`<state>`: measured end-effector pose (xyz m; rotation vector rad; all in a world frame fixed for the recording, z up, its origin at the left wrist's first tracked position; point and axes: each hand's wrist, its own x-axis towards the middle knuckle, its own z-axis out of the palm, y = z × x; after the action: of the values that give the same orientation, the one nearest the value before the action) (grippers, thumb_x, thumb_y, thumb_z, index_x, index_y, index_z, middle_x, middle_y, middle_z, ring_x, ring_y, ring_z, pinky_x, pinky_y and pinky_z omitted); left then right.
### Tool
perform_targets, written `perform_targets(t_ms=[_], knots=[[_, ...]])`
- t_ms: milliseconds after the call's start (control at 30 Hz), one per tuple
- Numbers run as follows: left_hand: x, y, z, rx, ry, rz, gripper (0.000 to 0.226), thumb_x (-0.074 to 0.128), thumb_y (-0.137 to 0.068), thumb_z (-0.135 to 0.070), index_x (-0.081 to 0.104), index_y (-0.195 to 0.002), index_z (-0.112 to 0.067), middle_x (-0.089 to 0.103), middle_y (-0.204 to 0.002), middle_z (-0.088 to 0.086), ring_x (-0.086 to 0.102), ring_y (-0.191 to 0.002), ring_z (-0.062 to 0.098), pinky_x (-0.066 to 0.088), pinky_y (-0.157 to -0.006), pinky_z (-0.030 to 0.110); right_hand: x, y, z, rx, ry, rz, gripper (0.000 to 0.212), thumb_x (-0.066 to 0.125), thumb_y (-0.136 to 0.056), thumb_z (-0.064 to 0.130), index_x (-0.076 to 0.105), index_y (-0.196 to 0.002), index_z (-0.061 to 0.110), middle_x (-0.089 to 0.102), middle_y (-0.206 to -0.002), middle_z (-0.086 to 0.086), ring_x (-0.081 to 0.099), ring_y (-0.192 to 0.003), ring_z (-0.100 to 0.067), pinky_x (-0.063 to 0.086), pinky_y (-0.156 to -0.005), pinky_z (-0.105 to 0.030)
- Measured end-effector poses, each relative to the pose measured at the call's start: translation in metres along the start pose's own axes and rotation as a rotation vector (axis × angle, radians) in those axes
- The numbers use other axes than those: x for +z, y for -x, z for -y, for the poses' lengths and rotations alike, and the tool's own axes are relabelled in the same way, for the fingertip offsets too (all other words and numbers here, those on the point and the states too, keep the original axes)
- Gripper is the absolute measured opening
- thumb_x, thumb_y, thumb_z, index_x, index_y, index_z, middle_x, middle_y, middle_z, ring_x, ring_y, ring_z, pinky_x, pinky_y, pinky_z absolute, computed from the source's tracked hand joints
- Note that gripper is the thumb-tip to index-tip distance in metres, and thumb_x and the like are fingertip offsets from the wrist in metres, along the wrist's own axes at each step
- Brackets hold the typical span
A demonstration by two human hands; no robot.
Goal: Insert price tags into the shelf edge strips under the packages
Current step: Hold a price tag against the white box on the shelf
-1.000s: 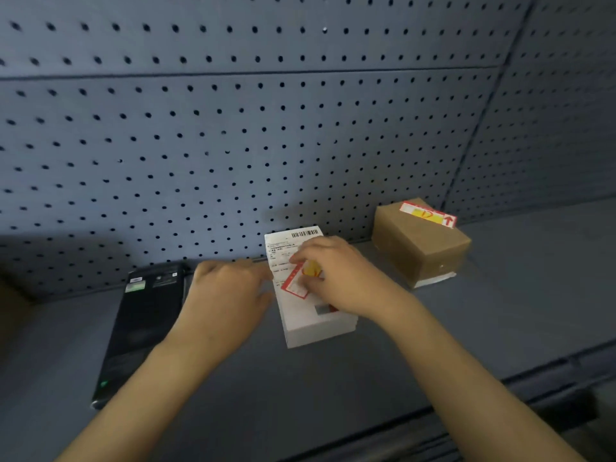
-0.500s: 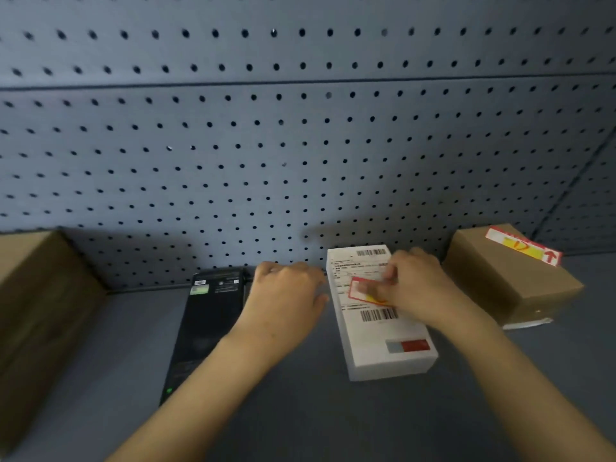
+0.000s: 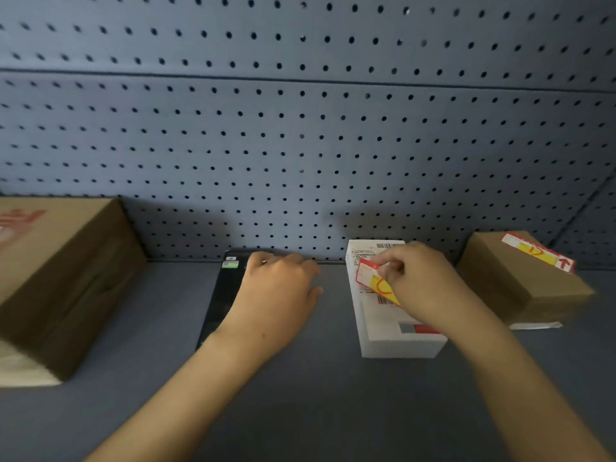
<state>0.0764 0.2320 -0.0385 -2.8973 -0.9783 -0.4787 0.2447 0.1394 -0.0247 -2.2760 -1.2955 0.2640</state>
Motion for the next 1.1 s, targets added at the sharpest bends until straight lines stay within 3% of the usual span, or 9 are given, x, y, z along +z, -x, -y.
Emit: perform_targets(t_ms=[100,200,333,433,600,733,867,967,1100], knots=[[-0.01,0.028,0.011,-0.122,-0.076,-0.054,0.009,0.072,-0.065,-0.027,0.069,-0.071,-0.021,0.069,-0.067,-0.003,0.066,-0.061,0.021,0.049,-0.074,0.034,0.007,0.013,0.021,-0.153,-0.059,0.052,0.017,0.053,-0.094,0.016,0.068,-0.1,0.022,0.06,-0.102,0.002,0.051,-0.082,-0.009,0.035,-0.06,-0.016],[-0.024,0.066,0.024,-0.228,-0.133,-0.059,0.01,0.072,-0.065,-0.029,0.07,-0.072,-0.023,0.07,-0.067,-0.002,0.067,-0.059,0.021,0.05,-0.07,0.034,0.015,0.027,0.047,-0.254,-0.149,0.128,0.01,0.057,-0.092,0.018,0.064,-0.094,0.025,0.063,-0.089,0.008,0.056,-0.081,-0.008,0.042,-0.064,-0.023],[-0.044,0.128,0.047,-0.379,-0.175,-0.043,0.008,0.067,-0.066,-0.028,0.069,-0.072,-0.023,0.069,-0.066,-0.001,0.067,-0.059,0.023,0.05,-0.066,0.034,0.041,0.049,0.095,-0.388,-0.197,0.212,0.009,0.059,-0.091,0.019,0.064,-0.097,0.024,0.064,-0.088,0.009,0.06,-0.081,-0.009,0.046,-0.064,-0.022],[-0.06,0.178,0.067,-0.507,-0.191,-0.022,0.009,0.069,-0.072,-0.026,0.07,-0.081,-0.023,0.071,-0.076,0.0,0.069,-0.068,0.024,0.049,-0.071,0.035,0.066,0.069,0.137,-0.475,-0.246,0.3,0.008,0.06,-0.091,0.018,0.063,-0.096,0.023,0.066,-0.089,0.006,0.062,-0.076,-0.01,0.054,-0.064,-0.029],[-0.084,0.245,0.106,-0.654,-0.206,0.001,0.026,0.046,-0.093,-0.038,0.057,-0.116,-0.032,0.062,-0.116,-0.011,0.061,-0.103,0.014,0.036,-0.095,0.032,0.101,0.099,0.203,-0.62,-0.263,0.383,0.012,0.055,-0.092,0.012,0.062,-0.098,0.02,0.065,-0.089,0.001,0.065,-0.071,-0.014,0.057,-0.055,-0.028],[-0.09,0.278,0.138,-0.68,-0.189,-0.014,0.025,0.046,-0.094,-0.037,0.057,-0.116,-0.033,0.062,-0.116,-0.013,0.059,-0.104,0.011,0.036,-0.098,0.03,0.128,0.12,0.245,-0.669,-0.245,0.43,0.017,0.054,-0.091,0.007,0.062,-0.099,0.02,0.066,-0.091,0.002,0.064,-0.075,-0.01,0.05,-0.053,-0.016],[-0.094,0.297,0.178,-0.638,-0.145,0.038,0.025,0.045,-0.094,-0.037,0.055,-0.117,-0.033,0.061,-0.116,-0.012,0.058,-0.107,0.012,0.036,-0.097,0.03,0.156,0.135,0.28,-0.638,-0.228,0.442,0.021,0.057,-0.089,0.007,0.062,-0.103,0.022,0.065,-0.094,0.003,0.064,-0.081,-0.012,0.056,-0.066,-0.026],[-0.098,0.307,0.208,-0.567,-0.108,0.061,0.027,0.044,-0.094,-0.032,0.054,-0.119,-0.033,0.061,-0.117,-0.011,0.058,-0.105,0.014,0.036,-0.095,0.029,0.173,0.144,0.305,-0.608,-0.221,0.391,0.021,0.054,-0.091,0.006,0.062,-0.103,0.022,0.06,-0.087,0.01,0.059,-0.077,-0.007,0.052,-0.064,-0.02],[-0.103,0.321,0.24,-0.486,-0.066,0.077,0.03,0.046,-0.093,-0.028,0.054,-0.122,-0.032,0.06,-0.118,-0.009,0.058,-0.105,0.016,0.039,-0.091,0.028,0.192,0.158,0.329,-0.546,-0.2,0.356,0.02,0.057,-0.09,0.01,0.061,-0.103,0.023,0.063,-0.093,0.006,0.06,-0.085,-0.01,0.055,-0.073,-0.031]])
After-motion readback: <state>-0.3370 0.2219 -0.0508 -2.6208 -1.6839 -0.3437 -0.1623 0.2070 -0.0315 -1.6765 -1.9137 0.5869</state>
